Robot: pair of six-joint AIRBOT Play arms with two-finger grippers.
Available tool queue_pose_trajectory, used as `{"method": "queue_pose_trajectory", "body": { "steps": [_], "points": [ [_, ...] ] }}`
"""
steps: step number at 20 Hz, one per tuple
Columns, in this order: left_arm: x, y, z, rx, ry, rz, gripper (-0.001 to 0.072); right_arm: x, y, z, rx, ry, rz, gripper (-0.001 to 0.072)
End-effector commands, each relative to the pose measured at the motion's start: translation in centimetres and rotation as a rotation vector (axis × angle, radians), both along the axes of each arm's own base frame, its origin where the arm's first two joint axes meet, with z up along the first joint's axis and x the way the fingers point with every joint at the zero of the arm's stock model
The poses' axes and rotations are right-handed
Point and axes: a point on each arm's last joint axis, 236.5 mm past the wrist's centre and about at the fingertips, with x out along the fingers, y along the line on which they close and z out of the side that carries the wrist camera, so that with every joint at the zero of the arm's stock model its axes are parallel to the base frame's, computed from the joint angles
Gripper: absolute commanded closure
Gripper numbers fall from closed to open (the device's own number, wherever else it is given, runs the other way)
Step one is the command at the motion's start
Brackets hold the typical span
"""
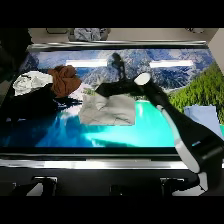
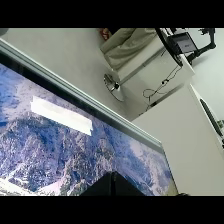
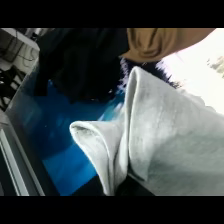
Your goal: Fold the shirts.
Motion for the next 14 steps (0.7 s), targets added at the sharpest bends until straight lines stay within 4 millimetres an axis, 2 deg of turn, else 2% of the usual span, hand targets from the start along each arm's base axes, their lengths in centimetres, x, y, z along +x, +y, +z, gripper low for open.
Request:
{"method": "queue_pose_trajectory", "body": {
  "steps": [1, 2, 3, 5, 7, 9, 10, 12, 13, 14],
  "points": [
    [-2.4, 0.7, 2.1, 0.025, -0.044, 0.011, 0.0677, -1.0, 5.5, -5.2, 0.039, 0.105, -0.015, 0.0358],
    [-2.5, 0.7, 2.2, 0.026, -0.046, 0.011, 0.0677, -1.1, 5.8, -6.1, 0.04, 0.123, -0.015, 0.0067],
    [-2.5, 0.7, 2.2, 0.025, -0.045, 0.012, 0.0677, -1.4, 5.7, -6.5, 0.031, 0.126, -0.001, 0.0026],
    [-2.3, 0.8, 1.8, 0.027, -0.039, 0.013, 0.0677, -1.2, 3.9, -6.3, 0.011, 0.105, 0.045, 0.0029],
    [-2.3, 0.9, 1.4, 0.026, -0.031, 0.014, 0.0677, -0.8, -0.3, -6.3, -0.057, 0.101, 0.089, 0.0031],
    [-2.2, 1.1, 1.0, 0.045, -0.022, 0.021, 0.0677, -0.2, -7.0, -7.1, -0.198, 0.106, 0.102, 0.0031],
    [-2.2, 1.3, 0.7, 0.066, -0.017, 0.027, 0.0677, 0.0, -11.4, -8.1, -0.303, 0.132, 0.088, 0.0031],
    [-2.1, 1.6, 0.2, 0.093, -0.009, 0.035, 0.0676, -1.0, -20.6, -10.8, -0.515, 0.263, 0.049, 0.0032],
    [-2.1, 1.6, 0.2, 0.099, -0.008, 0.037, 0.0676, -1.7, -24.2, -12.2, -0.582, 0.337, 0.023, 0.005],
    [-2.1, 1.6, 0.1, 0.101, -0.007, 0.037, 0.0676, -2.6, -26.2, -13.7, -0.591, 0.409, -0.011, 0.009]
  ]
}}
